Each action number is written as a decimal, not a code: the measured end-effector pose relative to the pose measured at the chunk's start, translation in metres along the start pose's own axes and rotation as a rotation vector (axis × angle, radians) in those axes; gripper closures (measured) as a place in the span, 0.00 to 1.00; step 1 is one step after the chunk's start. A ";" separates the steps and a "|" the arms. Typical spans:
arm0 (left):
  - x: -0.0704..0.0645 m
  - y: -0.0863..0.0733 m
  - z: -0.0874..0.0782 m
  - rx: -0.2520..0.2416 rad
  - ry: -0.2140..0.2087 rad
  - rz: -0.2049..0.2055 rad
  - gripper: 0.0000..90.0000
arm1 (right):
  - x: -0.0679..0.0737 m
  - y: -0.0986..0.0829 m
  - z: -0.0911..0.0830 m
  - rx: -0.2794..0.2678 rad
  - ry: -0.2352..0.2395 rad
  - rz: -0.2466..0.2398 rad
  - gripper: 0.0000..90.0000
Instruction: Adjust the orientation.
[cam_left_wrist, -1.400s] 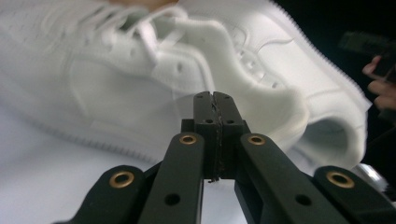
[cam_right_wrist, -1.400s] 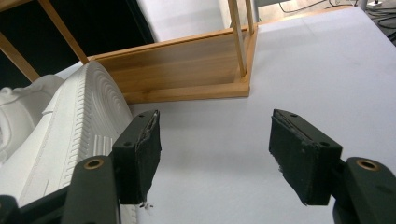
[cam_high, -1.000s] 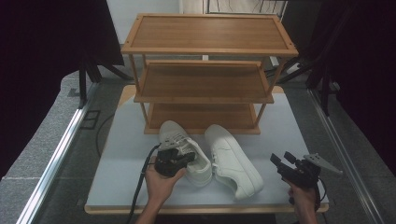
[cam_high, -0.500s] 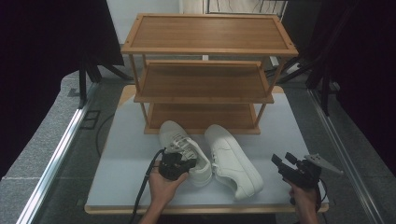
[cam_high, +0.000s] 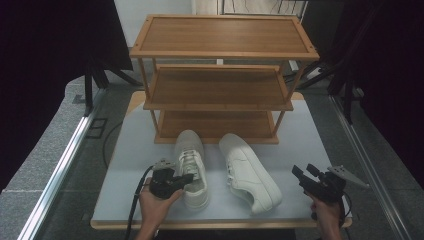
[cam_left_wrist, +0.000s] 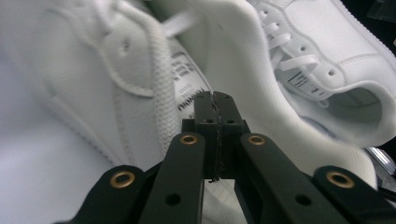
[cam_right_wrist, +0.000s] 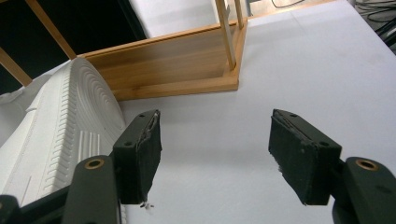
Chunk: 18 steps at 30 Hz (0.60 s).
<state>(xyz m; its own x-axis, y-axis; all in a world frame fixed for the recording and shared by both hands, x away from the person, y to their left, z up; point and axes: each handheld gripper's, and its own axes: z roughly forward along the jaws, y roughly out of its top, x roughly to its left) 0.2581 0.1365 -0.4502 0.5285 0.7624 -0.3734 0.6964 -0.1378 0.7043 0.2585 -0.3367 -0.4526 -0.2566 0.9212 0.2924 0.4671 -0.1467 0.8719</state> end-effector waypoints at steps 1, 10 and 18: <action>0.000 0.000 0.000 0.000 0.000 0.000 1.00 | 0.000 0.000 0.000 0.001 0.000 -0.001 0.38; 0.030 -0.008 -0.025 -0.040 0.012 -0.044 1.00 | 0.001 0.000 0.003 0.007 -0.007 -0.009 0.38; 0.031 -0.007 -0.025 -0.029 -0.034 -0.007 0.97 | 0.005 0.002 0.003 -0.004 -0.003 -0.033 0.38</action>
<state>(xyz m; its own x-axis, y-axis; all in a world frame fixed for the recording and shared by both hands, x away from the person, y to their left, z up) 0.2573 0.1769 -0.4510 0.5402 0.7411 -0.3986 0.6861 -0.1135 0.7186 0.2610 -0.3309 -0.4507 -0.2690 0.9269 0.2617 0.4547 -0.1173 0.8829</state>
